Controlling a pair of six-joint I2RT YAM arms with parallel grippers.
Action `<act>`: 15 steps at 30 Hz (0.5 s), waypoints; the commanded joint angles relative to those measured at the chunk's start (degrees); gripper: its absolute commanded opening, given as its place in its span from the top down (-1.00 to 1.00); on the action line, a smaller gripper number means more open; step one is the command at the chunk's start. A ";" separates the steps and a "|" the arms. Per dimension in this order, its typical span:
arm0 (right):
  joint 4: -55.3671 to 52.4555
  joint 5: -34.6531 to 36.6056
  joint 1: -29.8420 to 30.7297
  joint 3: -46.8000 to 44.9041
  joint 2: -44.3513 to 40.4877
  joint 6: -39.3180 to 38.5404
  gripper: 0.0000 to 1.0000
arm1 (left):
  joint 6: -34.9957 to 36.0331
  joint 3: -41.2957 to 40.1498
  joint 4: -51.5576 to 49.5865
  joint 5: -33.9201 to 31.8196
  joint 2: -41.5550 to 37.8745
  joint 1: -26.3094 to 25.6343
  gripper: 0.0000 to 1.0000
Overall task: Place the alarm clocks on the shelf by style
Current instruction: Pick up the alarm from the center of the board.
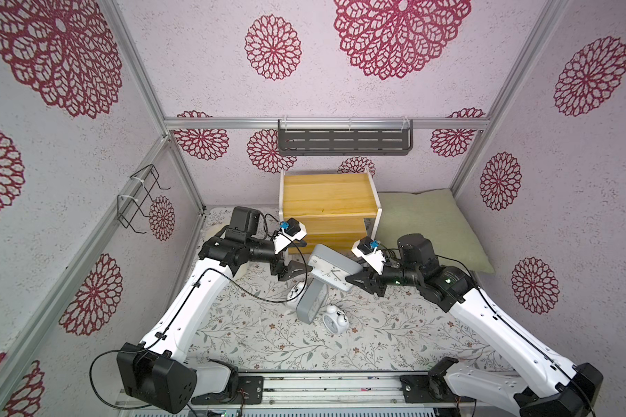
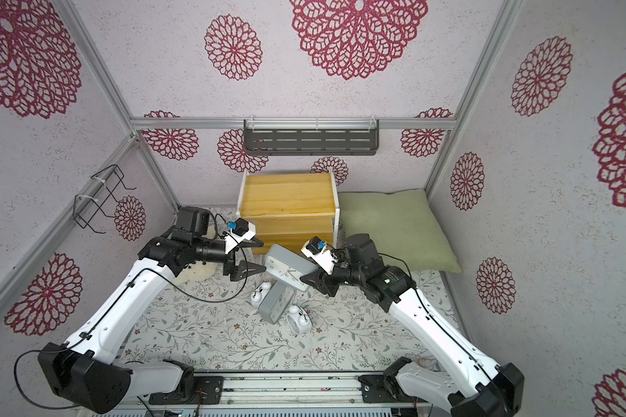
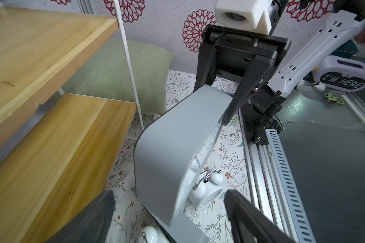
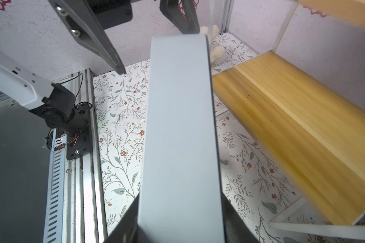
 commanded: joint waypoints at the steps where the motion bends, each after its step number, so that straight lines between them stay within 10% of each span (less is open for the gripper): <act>1: 1.01 -5.66 -0.05 4.12 -0.41 -3.98 0.68 | 5.54 2.09 -7.19 3.40 1.81 -0.65 -0.74; 15: -1.69 -8.02 -0.06 6.21 1.02 -7.43 0.65 | 8.98 4.87 -12.97 7.14 5.96 -1.45 -0.48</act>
